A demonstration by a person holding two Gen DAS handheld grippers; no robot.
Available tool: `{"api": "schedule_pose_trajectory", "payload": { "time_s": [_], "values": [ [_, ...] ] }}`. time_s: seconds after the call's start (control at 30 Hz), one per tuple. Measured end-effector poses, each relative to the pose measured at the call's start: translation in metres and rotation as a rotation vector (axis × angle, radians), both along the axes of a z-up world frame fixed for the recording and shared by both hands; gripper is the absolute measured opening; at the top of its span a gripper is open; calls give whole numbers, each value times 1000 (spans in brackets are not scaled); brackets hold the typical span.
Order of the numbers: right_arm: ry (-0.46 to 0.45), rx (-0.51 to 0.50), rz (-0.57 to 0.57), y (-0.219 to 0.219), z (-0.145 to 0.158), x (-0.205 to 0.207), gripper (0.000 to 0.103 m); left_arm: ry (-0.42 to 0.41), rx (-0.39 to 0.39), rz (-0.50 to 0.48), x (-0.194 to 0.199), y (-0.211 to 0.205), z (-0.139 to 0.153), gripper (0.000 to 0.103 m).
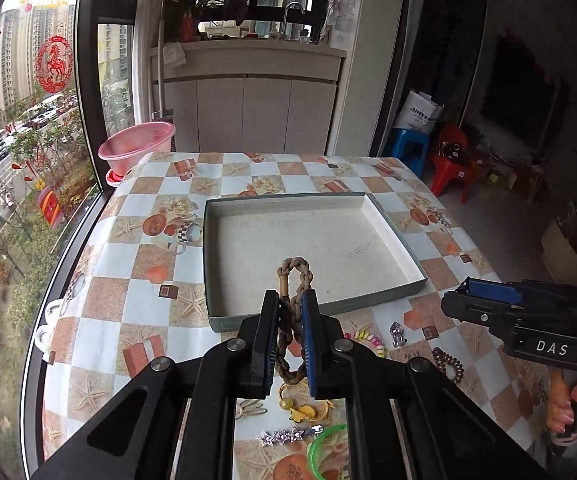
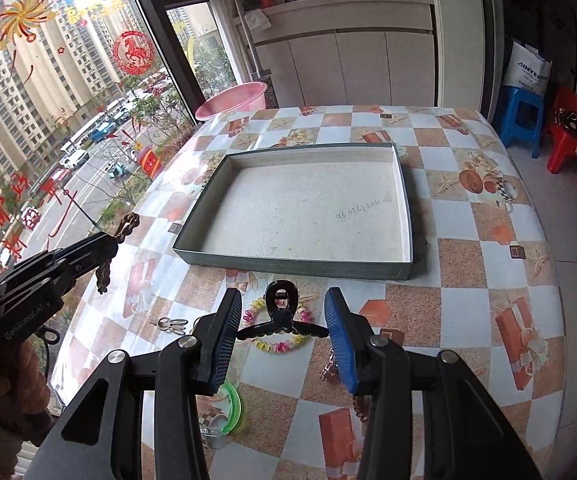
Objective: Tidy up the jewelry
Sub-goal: 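Carry both items into the gray tray and open both tools to release them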
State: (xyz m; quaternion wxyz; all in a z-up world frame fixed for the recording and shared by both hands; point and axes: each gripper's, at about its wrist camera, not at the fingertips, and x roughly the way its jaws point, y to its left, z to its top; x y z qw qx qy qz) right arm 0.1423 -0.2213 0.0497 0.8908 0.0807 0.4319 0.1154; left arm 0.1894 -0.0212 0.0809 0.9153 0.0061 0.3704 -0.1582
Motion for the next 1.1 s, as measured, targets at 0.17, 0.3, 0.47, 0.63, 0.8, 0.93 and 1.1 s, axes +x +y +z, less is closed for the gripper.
{"api": "schedule_pose_trajectory", "payload": {
  "time_s": [0.17, 0.3, 0.47, 0.63, 0.8, 0.93, 1.1],
  "values": [
    [30, 7, -13, -9, 5, 56, 47, 47, -14, 9, 55, -18, -11, 25],
    [51, 8, -46, -18, -5, 102, 47, 69, 2, 27, 99, -34, -30, 25],
    [89, 1, -72, -23, -37, 148, 47, 109, 55, 58, 146, -49, -65, 25],
    [130, -8, -105, -26, -76, 180, 47, 163, 106, 104, 173, -52, -104, 25],
    [149, -39, -107, -24, -101, 192, 47, 142, 170, 104, 176, -60, -115, 25],
    [158, -48, -106, -21, -109, 191, 46, 151, 201, 97, 177, -64, -121, 25],
    [140, -79, -95, -16, -109, 184, 47, 187, 227, 117, 177, -65, -131, 26]
  ]
}}
